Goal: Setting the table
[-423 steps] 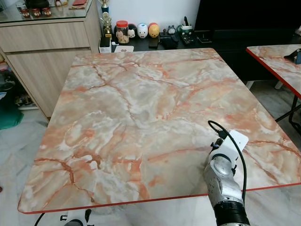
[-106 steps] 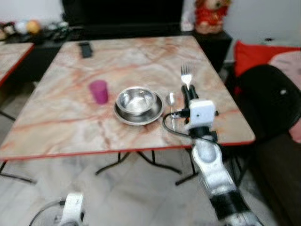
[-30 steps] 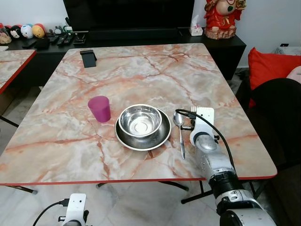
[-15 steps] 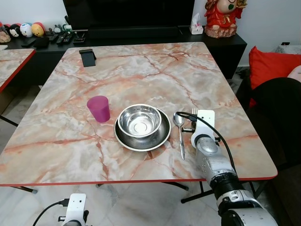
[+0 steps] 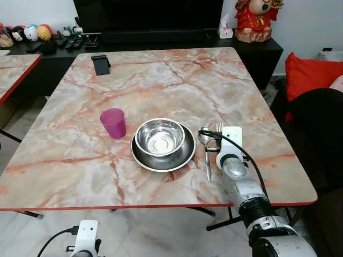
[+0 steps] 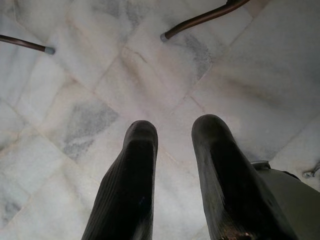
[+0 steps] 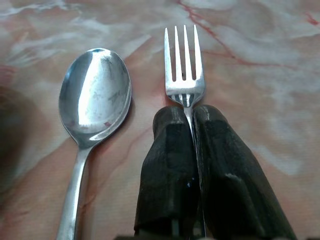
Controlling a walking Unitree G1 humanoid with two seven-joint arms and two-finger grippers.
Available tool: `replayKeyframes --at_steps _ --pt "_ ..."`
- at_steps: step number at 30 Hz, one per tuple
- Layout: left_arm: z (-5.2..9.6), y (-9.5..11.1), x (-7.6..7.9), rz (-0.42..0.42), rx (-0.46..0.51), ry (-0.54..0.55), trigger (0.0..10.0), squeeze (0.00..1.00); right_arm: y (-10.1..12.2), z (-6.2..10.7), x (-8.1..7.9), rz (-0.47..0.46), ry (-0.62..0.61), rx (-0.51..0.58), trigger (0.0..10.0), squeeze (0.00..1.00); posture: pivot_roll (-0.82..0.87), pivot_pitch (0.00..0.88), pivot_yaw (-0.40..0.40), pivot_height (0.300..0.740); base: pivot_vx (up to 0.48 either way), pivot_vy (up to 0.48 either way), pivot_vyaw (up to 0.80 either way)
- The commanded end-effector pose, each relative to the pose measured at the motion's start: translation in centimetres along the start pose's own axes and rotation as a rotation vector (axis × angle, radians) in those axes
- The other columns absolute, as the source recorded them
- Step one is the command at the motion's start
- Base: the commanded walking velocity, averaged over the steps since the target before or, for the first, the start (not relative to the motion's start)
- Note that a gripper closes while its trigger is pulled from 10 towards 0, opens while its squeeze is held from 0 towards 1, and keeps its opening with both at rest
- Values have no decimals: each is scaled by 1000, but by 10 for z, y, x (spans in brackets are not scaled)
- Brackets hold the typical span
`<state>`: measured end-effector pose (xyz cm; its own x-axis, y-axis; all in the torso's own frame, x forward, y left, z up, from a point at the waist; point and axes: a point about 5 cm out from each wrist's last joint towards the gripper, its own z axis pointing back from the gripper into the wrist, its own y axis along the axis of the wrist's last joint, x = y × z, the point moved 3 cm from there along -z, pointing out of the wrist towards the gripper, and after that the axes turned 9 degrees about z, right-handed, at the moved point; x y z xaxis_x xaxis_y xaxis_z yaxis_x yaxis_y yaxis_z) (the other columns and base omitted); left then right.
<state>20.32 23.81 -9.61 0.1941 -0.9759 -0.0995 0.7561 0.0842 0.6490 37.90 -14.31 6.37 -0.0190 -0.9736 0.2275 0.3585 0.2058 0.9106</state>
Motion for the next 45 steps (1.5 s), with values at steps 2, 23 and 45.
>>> replayKeyframes --at_steps 2,23,45 --pt "1 -4 -4 4 -20 15 10000 0 4 -1 -2 3 8 8 10000 0 -34 28 35 740 0 0 0" --pt "1 -4 -4 3 -20 16 10000 0 3 -2 -3 -3 12 5 10000 4 -32 26 34 740 0 0 0" --pt "1 -4 -4 4 -19 19 10000 0 4 -3 -3 1 12 4 10000 235 -27 18 33 740 0 0 0"
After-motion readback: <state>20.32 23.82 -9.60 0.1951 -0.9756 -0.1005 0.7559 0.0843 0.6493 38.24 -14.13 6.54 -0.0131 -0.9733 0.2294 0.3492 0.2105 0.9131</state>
